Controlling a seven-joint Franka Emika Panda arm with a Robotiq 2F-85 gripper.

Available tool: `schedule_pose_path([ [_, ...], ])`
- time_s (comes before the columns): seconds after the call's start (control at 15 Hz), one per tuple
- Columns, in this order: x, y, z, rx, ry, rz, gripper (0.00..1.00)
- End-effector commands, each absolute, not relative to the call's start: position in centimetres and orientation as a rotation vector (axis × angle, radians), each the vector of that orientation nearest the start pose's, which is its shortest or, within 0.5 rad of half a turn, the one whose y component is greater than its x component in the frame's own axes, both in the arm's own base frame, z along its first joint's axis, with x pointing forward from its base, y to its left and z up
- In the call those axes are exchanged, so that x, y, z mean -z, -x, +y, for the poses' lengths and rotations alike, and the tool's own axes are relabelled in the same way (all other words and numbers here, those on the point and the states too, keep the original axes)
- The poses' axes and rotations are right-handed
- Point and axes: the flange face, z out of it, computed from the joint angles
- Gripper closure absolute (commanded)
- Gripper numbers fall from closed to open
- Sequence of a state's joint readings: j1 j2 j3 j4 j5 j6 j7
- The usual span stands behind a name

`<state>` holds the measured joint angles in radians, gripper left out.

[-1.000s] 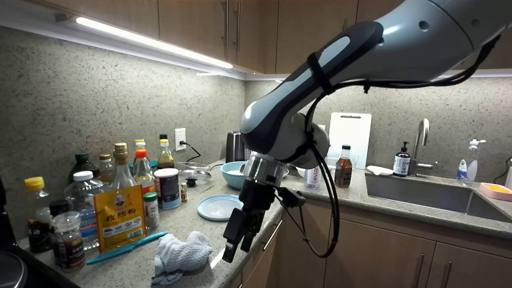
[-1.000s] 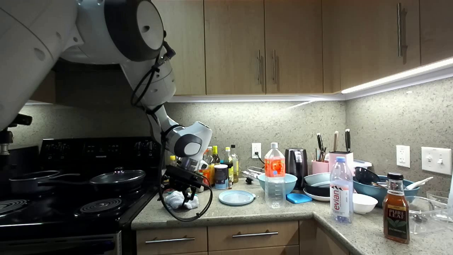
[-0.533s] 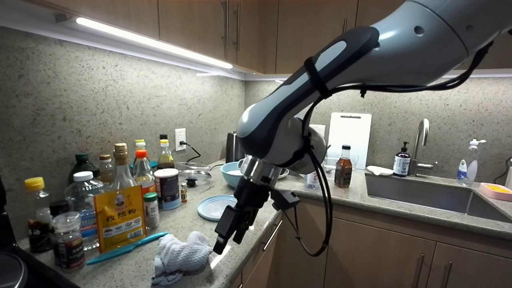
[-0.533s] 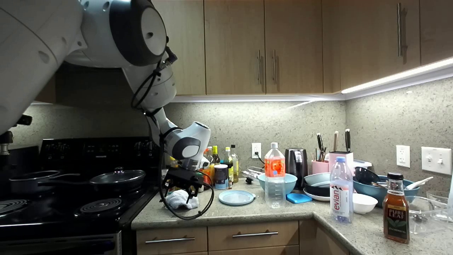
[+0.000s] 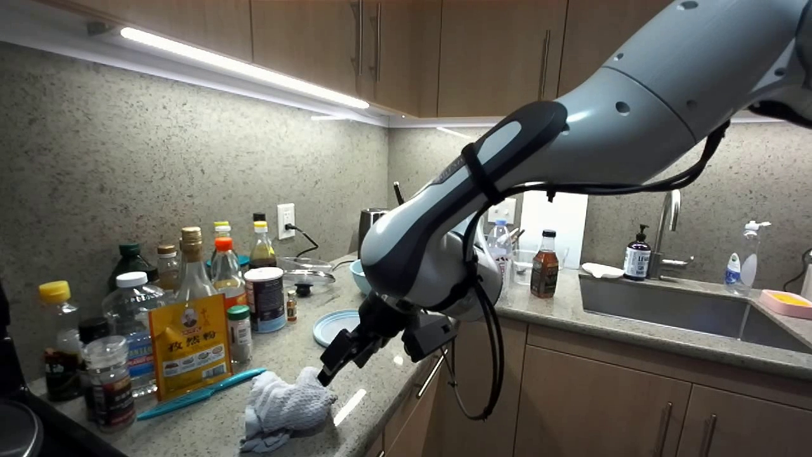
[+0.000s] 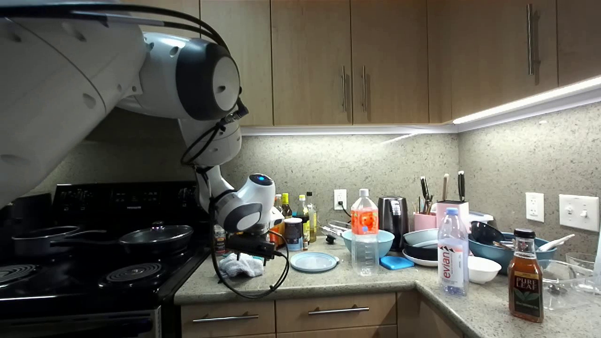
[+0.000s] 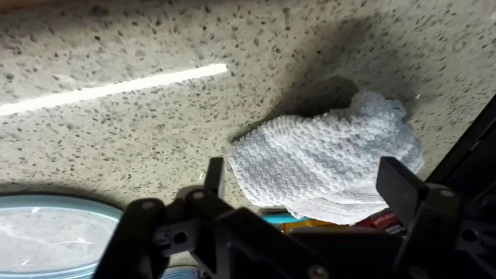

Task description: Pick up the towel then put it back on the counter

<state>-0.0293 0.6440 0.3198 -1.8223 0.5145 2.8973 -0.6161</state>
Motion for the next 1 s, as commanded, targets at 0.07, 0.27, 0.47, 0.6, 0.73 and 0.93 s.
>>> schedule_pose_path([
  [0.07,-22.8,-67.2,14.3,0.665,2.704,-0.420,0.00],
  [0.27,-23.2,-67.4,15.1,0.643,2.629,-0.430,0.00],
  [0.47,-24.0,-67.4,16.3,0.608,2.530,-0.392,0.00],
  [0.6,-24.0,-67.1,16.5,0.559,2.521,-0.379,0.00],
  [0.73,-23.9,-67.1,16.7,0.575,2.538,-0.389,0.00],
  [0.93,-23.9,-67.0,16.8,0.544,2.511,-0.381,0.00],
])
